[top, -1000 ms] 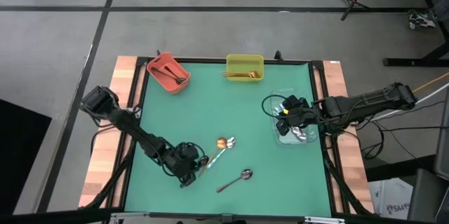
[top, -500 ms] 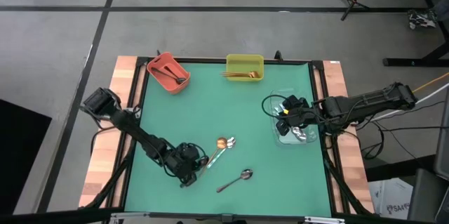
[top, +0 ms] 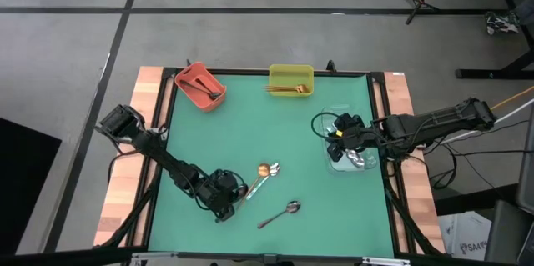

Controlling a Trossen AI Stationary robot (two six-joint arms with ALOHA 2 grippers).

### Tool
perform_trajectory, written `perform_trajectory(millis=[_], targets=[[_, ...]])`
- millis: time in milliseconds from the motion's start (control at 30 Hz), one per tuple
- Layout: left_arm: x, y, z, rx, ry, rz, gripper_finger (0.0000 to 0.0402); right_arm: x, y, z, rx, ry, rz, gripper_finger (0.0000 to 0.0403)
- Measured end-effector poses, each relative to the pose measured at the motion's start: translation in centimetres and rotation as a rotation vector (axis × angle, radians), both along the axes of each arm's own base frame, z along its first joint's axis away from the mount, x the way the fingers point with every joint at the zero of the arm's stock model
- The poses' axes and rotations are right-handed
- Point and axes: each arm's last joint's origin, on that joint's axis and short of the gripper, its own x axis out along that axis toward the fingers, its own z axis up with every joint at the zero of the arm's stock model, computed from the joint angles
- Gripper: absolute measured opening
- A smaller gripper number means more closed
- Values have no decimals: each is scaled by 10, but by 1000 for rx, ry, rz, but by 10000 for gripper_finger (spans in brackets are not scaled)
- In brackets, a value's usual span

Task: Sort silverware by color (type)
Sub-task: Put the black spoon into the orange bin

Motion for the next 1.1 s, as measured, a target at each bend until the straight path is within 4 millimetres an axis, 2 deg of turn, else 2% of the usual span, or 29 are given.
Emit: perform_trajectory(millis=[333,667,900,1100], targets=[[1,0,0,-3,-8,6,10,12,3,10,-44,-131,89,88],[2,2,1,62,-13,-67,4,19,4,18,-66,-227,126,88],[3,16,12,214,-26,-198,2,19,4,18,-66,-230,126,88],[2,34,24,409,-10,-339,2,19,4,18,-67,-227,126,88]])
